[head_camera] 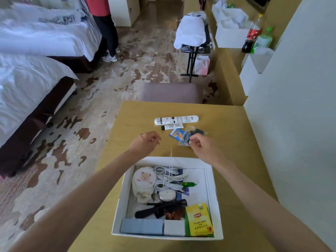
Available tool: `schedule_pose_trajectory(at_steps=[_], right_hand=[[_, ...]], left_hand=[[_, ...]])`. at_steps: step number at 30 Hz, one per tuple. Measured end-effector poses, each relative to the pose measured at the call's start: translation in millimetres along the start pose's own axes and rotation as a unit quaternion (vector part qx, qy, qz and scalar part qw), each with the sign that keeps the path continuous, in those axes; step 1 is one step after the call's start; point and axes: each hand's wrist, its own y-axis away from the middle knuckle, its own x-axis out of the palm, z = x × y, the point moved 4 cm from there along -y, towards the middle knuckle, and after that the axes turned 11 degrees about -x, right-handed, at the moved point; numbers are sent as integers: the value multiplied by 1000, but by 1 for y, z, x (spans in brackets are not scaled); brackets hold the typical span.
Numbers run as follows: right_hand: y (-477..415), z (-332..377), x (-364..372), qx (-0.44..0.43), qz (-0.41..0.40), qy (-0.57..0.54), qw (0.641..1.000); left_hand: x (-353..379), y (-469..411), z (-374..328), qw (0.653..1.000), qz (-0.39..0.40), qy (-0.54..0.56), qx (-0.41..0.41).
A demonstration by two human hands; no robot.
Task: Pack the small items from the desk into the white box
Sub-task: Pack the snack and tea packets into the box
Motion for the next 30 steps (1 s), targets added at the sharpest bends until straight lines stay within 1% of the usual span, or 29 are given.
schedule_pose_trajectory(at_steps=[2,4,6,8,10,12,14,16,18,21,23,26,28,30], right_hand=[[-20,-14,6,40,-2,19,999],[-40,-31,14,76,15,53,996],[-59,-51,25,112,64,83,988],[-76,-72,36,134,137,136,972],[-93,-90,45,119,198,214,949],[-106,-108,53,92,251,264,927],[-112,-124,60,86,304,284,905],[-111,-134,62,89,325,294,894],[-105,-141,62,87,298,298,903],[-88,-147,53,132,245,233,932],[-72,-152,43,167,237,192,938],[-46,-157,27,215,209,137,944],[-30,-156,14,240,161,75,954],[-17,-151,1,239,110,37,964]], left_hand=[[14,-25,0,999,32,-23,5],[31,-49,1,995,73,-57,26],[48,-74,4,988,102,-108,49],[64,-97,8,974,121,-180,69],[80,-116,10,956,137,-238,99],[96,-131,11,941,147,-275,131],[112,-141,11,921,143,-320,173],[126,-149,11,900,123,-357,216],[138,-155,10,890,112,-371,241],[152,-162,8,880,131,-381,251],[155,-165,3,881,149,-382,237],[152,-165,-8,861,162,-412,251],[151,-161,-16,852,151,-431,257],[152,-156,-19,859,139,-435,232]])
